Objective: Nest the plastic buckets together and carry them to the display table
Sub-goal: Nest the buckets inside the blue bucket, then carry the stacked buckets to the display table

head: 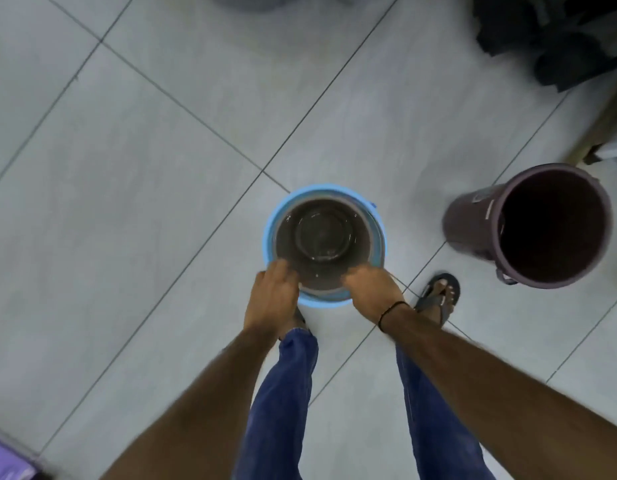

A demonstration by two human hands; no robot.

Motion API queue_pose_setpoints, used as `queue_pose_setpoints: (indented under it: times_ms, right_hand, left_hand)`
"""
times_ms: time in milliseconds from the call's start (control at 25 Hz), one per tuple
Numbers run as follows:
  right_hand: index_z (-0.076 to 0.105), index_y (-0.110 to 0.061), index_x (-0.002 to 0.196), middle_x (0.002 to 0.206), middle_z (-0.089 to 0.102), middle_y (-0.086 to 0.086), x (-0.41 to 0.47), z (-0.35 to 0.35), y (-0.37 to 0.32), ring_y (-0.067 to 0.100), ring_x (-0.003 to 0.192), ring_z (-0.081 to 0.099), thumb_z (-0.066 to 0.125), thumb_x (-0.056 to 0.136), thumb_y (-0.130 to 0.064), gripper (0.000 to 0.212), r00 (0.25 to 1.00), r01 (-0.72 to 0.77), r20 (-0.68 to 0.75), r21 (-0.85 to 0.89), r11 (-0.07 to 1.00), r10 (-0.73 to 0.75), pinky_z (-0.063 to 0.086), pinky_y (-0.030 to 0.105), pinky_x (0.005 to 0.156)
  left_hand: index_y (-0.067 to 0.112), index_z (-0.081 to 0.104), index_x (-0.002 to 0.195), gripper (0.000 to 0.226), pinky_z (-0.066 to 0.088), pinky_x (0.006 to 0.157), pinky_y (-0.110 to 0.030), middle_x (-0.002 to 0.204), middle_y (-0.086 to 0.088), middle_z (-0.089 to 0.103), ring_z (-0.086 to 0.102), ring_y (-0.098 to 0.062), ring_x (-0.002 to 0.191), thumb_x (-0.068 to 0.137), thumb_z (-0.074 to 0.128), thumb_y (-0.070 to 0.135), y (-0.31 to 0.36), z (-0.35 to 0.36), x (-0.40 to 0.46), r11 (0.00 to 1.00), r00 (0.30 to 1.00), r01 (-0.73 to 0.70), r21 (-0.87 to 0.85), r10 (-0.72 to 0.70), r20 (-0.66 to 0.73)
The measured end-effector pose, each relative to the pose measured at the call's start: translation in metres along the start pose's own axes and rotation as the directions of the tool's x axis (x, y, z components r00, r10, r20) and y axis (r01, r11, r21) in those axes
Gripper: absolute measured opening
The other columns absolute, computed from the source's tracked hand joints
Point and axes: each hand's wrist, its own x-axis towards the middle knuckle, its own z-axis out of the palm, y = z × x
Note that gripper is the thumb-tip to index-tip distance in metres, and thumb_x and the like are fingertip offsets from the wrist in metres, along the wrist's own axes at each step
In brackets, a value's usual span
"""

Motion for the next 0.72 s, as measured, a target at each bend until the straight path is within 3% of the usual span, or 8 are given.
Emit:
queue_pose_setpoints:
  times_ms: [80, 120, 160, 240, 280, 360, 480, 720]
  right_hand:
    - [0.068, -0.006, 0.093, 0.094, 0.071, 0.016, 0.012, 0.009, 0.007, 0.039, 0.091, 0.065, 0.059, 0.085, -0.011, 0.013, 0.95, -0.168, -0.213, 0.274, 0.947, 0.23, 0.054, 0.042, 0.073]
    - [0.067, -0.006, 0.091, 0.091, 0.07, 0.017, 0.02, 0.01, 0.012, 0.039, 0.088, 0.064, 0.063, 0.083, -0.016, 0.014, 0.873, -0.242, -0.296, 0.426, 0.872, 0.387, 0.054, 0.043, 0.073]
    - [0.064, -0.006, 0.094, 0.093, 0.069, 0.017, 0.027, 0.011, 0.02, 0.038, 0.089, 0.062, 0.068, 0.081, -0.02, 0.02, 0.778, -0.313, -0.316, 0.555, 0.771, 0.543, 0.054, 0.044, 0.074]
    - [0.059, -0.007, 0.111, 0.109, 0.065, 0.016, 0.04, 0.009, 0.04, 0.035, 0.1, 0.06, 0.076, 0.077, -0.028, 0.044, 0.616, -0.432, -0.142, 0.762, 0.483, 0.775, 0.053, 0.043, 0.083]
    - [0.058, -0.006, 0.119, 0.116, 0.064, 0.015, 0.046, 0.008, 0.05, 0.034, 0.106, 0.06, 0.078, 0.076, -0.03, 0.052, 0.582, -0.477, 0.001, 0.81, 0.341, 0.813, 0.052, 0.04, 0.086]
    - [0.067, -0.006, 0.116, 0.108, 0.069, 0.013, 0.052, 0.008, 0.067, 0.031, 0.103, 0.066, 0.078, 0.078, -0.027, 0.045, 0.623, -0.508, 0.217, 0.842, 0.178, 0.752, 0.053, 0.031, 0.082]
    - [0.076, -0.007, 0.103, 0.088, 0.071, 0.007, 0.053, 0.009, 0.081, 0.025, 0.087, 0.069, 0.079, 0.08, -0.02, 0.027, 0.711, -0.466, 0.245, 0.866, 0.181, 0.659, 0.057, 0.03, 0.082]
    - [0.077, -0.01, 0.104, 0.09, 0.076, 0.006, 0.006, -0.025, 0.122, 0.024, 0.085, 0.075, 0.086, 0.073, -0.023, 0.035, 0.725, -0.361, 0.245, 0.931, 0.052, 0.644, 0.062, 0.041, 0.082]
  left_hand:
    - [0.007, 0.056, 0.124, 0.038, 0.049, 0.086, -0.041, 0.126, -0.012, 0.056, 0.054, -0.03, 0.107, 0.091, 0.063, 0.023, -0.013, 0.012, 0.002, 0.896, 0.908, 0.389, -0.215, -0.412, -0.073]
    - [0.008, 0.051, 0.131, 0.045, 0.048, 0.091, -0.039, 0.132, -0.01, 0.052, 0.052, -0.026, 0.113, 0.094, 0.061, 0.03, -0.022, 0.017, 0.007, 0.75, 0.8, 0.561, -0.351, -0.6, -0.003]
    - [0.009, 0.051, 0.132, 0.046, 0.047, 0.093, -0.037, 0.131, -0.008, 0.051, 0.052, -0.023, 0.113, 0.094, 0.061, 0.033, -0.028, 0.019, 0.013, 0.506, 0.659, 0.695, -0.51, -0.732, 0.171]
    - [0.009, 0.061, 0.112, 0.023, 0.051, 0.085, -0.034, 0.116, -0.008, 0.061, 0.062, -0.023, 0.098, 0.096, 0.061, 0.025, -0.034, 0.016, 0.022, -0.081, 0.466, 0.731, -0.677, -0.666, 0.583]
    - [0.009, 0.063, 0.105, 0.015, 0.055, 0.079, -0.032, 0.11, -0.009, 0.066, 0.066, -0.023, 0.092, 0.096, 0.061, 0.021, -0.036, 0.015, 0.023, -0.232, 0.446, 0.701, -0.674, -0.595, 0.669]
    - [0.006, 0.065, 0.112, 0.02, 0.06, 0.072, -0.032, 0.111, -0.01, 0.069, 0.07, -0.024, 0.094, 0.095, 0.064, 0.018, -0.036, 0.016, 0.023, -0.317, 0.446, 0.673, -0.668, -0.546, 0.709]
    - [0.01, 0.065, 0.117, 0.027, 0.058, 0.079, -0.035, 0.115, -0.008, 0.069, 0.067, -0.025, 0.103, 0.092, 0.07, 0.02, -0.037, 0.017, 0.024, -0.373, 0.424, 0.634, -0.677, -0.565, 0.708]
    - [0.014, 0.071, 0.106, 0.018, 0.055, 0.087, -0.035, 0.103, -0.004, 0.073, 0.065, -0.027, 0.106, 0.089, 0.073, 0.02, 0.01, -0.039, 0.043, -0.175, 0.55, 0.613, -0.771, -0.606, 0.574]
